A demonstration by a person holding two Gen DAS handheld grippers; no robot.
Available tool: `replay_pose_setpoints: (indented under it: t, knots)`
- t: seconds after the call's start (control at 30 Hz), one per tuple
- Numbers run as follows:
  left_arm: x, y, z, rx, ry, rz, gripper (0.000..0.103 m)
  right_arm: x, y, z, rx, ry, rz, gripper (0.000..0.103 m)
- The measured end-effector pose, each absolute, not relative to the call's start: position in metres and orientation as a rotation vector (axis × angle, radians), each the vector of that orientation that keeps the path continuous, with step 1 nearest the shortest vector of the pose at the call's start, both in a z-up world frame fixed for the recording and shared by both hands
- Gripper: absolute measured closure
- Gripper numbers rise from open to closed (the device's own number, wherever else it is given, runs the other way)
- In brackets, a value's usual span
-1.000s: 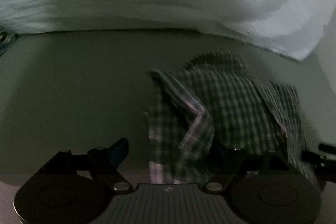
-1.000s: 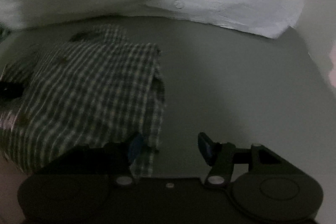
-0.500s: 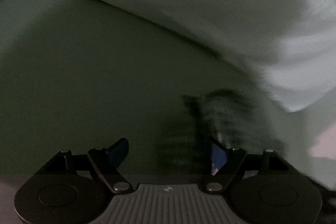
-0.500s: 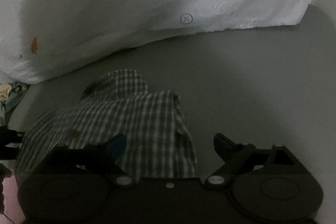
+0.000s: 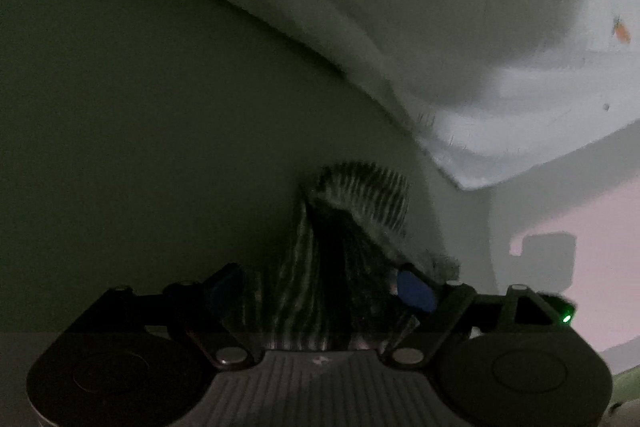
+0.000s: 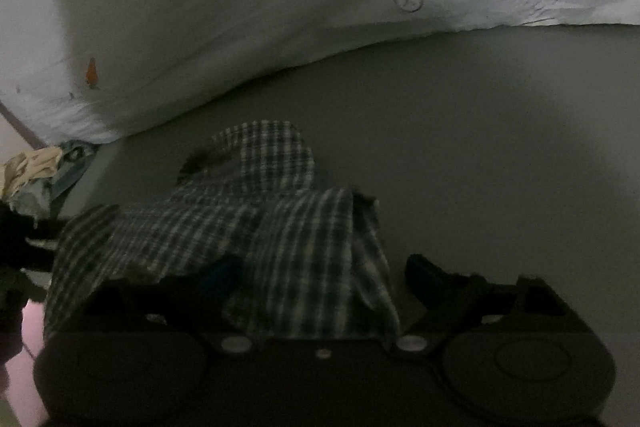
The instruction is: Fold clothes
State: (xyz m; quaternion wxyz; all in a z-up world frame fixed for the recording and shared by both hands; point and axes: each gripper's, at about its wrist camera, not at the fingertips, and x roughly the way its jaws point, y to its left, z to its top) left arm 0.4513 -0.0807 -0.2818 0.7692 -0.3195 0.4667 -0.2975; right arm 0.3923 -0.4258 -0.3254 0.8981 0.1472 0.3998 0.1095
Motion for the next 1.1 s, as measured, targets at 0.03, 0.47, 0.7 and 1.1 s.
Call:
replay_pose_setpoints:
  t: [0.03, 0.47, 0.7, 1.1]
  knots:
    - [0.452, -0.074, -0.283, -0.745, 0.994, -0.645, 0.015, 0.392, -0.424, -0.325, 0.299, 0.828, 0.236, 0.014]
    - [0.477, -0.134, -0.295, -0.539, 1.075, -0.822, 0.007, 0.402, -0.407, -0.319, 0.233, 0.821, 0.371, 0.037]
    - [0.472, -0.187, -0.281, -0.134, 1.01, -0.931, 0.01, 0.408, -0.391, -0.321, 0.154, 0.811, 0.373, 0.058]
    - [0.416, -0.132, -0.263, -0.49, 0.876, -0.716, 0.084, 0.343, -0.356, -0.26, -0.008, 0.633, 0.27, 0.09]
